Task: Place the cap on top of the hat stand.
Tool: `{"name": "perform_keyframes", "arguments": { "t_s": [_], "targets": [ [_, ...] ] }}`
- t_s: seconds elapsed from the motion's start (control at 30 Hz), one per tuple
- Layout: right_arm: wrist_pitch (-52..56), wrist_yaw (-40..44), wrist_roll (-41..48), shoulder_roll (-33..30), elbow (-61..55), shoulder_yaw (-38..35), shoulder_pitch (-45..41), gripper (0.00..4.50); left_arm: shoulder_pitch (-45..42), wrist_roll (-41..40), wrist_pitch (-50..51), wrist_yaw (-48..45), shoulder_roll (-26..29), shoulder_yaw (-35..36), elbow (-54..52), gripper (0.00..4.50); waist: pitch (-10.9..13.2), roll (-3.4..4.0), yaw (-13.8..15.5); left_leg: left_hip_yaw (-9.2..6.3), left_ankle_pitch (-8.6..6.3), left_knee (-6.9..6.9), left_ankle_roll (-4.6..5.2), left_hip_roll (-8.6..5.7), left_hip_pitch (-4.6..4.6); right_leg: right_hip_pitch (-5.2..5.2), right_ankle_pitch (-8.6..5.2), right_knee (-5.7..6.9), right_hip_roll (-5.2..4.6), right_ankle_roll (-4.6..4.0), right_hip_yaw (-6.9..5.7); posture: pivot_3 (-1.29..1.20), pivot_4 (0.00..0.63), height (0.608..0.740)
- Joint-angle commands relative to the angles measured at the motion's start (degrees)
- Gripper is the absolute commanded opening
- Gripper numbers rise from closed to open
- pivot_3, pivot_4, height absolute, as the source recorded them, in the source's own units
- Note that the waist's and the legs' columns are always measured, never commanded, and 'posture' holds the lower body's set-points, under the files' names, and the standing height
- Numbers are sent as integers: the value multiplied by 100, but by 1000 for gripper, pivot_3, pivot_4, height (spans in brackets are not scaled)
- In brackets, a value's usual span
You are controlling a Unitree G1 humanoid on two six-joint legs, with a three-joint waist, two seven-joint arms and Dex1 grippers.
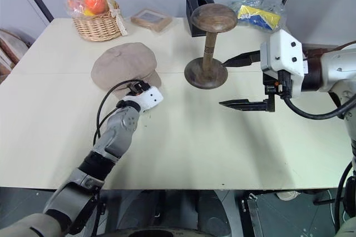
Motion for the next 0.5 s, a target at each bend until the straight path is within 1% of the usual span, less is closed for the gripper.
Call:
{"name": "perform_keyframes", "arguments": {
  "t_s": [0.03,0.13,0.2,0.27,0.3,0.33,0.37,0.43,0.5],
  "targets": [
    [-84,-45,85,-97,-121,-307,17,4500,96,-106,-21,-16,85,93,175,25,-8,8,-7,0,0,0,0,-1,0,1,0,0,0,0,0,0,150,740],
    [46,-32,128,-155,-83,-345,65,4500,13,-118,-88,47,184,191,206,25,-8,8,-10,0,0,-2,0,-1,0,0,0,0,0,0,0,0,150,740],
    [-79,-94,18,-127,-67,-369,78,4500,-72,-152,-224,74,330,286,248,25,-8,8,-16,0,0,-2,0,-1,0,0,0,0,0,0,0,0,150,740],
    [-216,-227,-108,-59,-28,-352,41,4500,-164,-316,-698,-18,518,280,329,25,-8,8,-31,0,0,-3,0,0,0,-1,0,0,1,0,0,0,150,740],
    [-235,-253,-114,-48,-20,-353,48,4500,-185,-270,-962,-39,666,176,335,25,-8,8,-33,0,0,-4,0,1,0,-3,0,0,2,0,0,0,150,740],
    [-262,-259,-114,-47,-15,-349,60,4500,-179,-452,-1210,-157,704,188,315,25,-8,8,-30,0,0,-5,0,1,0,-4,0,1,2,0,0,0,150,740],
    [-292,-257,-115,-48,-5,-346,80,4500,-170,-707,-1329,-334,662,242,280,25,-8,9,-19,0,0,-5,0,1,-2,-6,0,0,1,0,0,0,150,740],
    [-360,-266,-139,-46,20,-330,111,4500,-227,-937,-1365,-428,535,337,180,25,-8,8,15,1,0,-4,0,-1,-6,-7,0,-2,-4,0,0,0,150,740],
    [-426,-290,-182,-28,57,-297,114,4500,-551,-1083,-1187,-353,127,426,38,25,-7,7,99,-4,0,1,0,-8,-13,-7,0,-5,-12,0,-4,0,150,740]
  ]
}}
